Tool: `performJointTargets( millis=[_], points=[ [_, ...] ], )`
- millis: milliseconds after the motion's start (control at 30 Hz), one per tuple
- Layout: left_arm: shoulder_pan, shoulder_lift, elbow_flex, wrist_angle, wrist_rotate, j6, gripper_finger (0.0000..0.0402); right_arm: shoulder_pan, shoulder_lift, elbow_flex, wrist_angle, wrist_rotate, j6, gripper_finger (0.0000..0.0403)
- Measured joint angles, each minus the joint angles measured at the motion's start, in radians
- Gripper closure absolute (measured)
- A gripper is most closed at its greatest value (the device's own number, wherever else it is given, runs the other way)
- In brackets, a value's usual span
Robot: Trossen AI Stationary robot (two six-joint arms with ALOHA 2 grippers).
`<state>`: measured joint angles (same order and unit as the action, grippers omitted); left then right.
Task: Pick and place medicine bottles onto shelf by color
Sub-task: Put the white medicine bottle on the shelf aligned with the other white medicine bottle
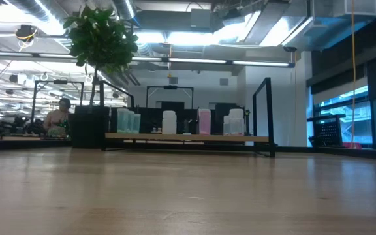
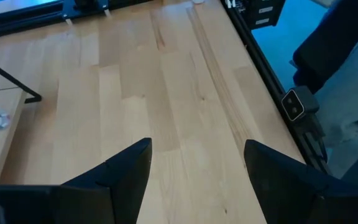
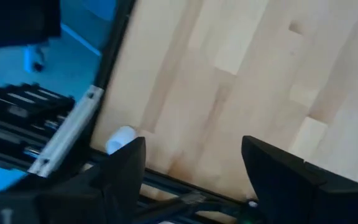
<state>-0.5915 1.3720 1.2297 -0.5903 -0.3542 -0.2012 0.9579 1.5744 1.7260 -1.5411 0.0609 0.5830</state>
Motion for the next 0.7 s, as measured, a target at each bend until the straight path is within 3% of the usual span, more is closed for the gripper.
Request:
performJointTargets(
  millis=[200, 300, 433, 567, 700],
  points=[
    [0.000, 0.000, 0.000, 0.000, 0.000, 0.000, 0.0152, 0.034, -0.005, -0.058, 0.088, -0.032, 0.070, 0.0136],
    [0.000, 0.000, 0.000, 0.000, 0.000, 0.000, 0.0152, 0.048, -0.029, -0.160, 0.159, -0.068, 0.106, 0.0136],
    [0.000, 0.000, 0.000, 0.000, 0.000, 0.000, 0.0152, 0.049, -0.102, -0.319, 0.378, -0.162, 0.178, 0.0136],
    [0.000, 0.000, 0.000, 0.000, 0.000, 0.000, 0.0152, 0.053, -0.194, -0.466, 0.595, -0.159, 0.275, 0.0136],
    [0.000, 0.000, 0.000, 0.001, 0.000, 0.000, 0.0152, 0.066, -0.246, -0.598, 0.622, -0.161, 0.483, 0.0136]
  ],
)
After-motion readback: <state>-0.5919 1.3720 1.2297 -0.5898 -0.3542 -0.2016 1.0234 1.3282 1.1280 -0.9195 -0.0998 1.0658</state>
